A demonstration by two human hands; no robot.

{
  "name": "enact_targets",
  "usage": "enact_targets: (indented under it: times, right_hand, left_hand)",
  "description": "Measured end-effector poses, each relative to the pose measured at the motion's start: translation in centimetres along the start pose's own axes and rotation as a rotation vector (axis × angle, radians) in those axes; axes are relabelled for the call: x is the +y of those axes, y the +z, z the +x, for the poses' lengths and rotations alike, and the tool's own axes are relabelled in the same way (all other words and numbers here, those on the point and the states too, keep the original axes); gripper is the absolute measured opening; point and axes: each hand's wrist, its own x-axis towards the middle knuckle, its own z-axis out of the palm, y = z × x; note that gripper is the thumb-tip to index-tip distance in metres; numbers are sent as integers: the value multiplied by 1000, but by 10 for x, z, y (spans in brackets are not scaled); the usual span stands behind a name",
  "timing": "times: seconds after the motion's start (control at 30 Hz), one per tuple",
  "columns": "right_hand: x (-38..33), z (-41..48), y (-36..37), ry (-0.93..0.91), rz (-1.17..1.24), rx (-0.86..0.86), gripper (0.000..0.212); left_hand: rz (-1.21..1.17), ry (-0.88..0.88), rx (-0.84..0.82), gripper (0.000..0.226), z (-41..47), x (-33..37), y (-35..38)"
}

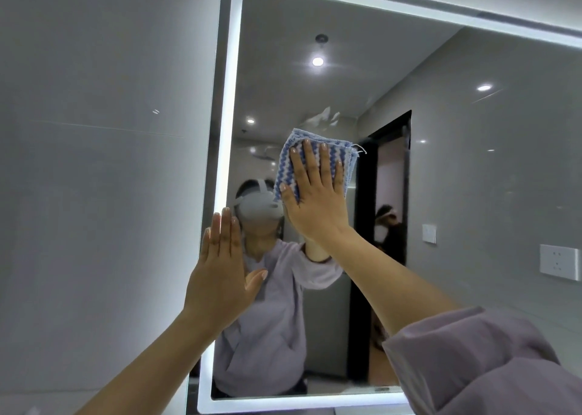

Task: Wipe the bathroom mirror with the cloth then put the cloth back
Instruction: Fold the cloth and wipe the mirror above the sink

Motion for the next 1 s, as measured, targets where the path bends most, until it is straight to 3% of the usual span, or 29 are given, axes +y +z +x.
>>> enact_targets:
  times: [0.2,0.57,0.8,1.0]
  right_hand:
    - [-3,0,3,9,-16,24,65]
    - [-76,45,8,-167,24,34,66]
    - [-53,53,3,-236,-8,6,69]
    - [-6,53,-11,-137,-39,22,69]
  left_hand:
    - [-13,-13,-5,103,-1,-1,11]
    - [24,2,-24,102,1,-4,7]
    - [23,18,1,103,-1,-4,6]
    - [49,17,-21,105,-3,-5,10]
